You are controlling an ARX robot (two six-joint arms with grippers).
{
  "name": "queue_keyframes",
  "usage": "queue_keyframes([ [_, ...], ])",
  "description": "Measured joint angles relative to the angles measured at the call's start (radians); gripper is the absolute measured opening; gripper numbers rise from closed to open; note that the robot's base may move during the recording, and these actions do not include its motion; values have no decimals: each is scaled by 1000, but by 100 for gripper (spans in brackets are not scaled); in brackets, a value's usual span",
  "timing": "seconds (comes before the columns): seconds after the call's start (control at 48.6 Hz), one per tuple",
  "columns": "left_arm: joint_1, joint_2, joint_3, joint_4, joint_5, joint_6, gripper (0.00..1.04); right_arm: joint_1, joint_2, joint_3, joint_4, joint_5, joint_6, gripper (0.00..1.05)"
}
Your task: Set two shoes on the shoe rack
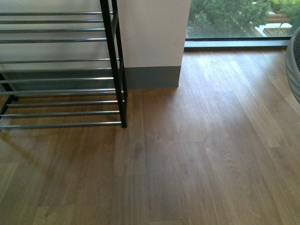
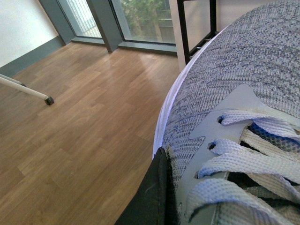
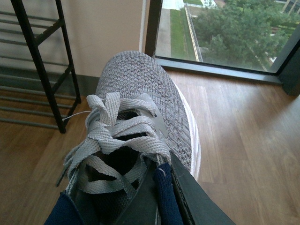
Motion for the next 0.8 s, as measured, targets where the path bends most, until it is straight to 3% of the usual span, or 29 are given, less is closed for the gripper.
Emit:
queue_keyframes([
  [0.802, 0, -1, 0, 0, -3, 0, 3, 0, 0, -1, 0, -8, 0, 1],
])
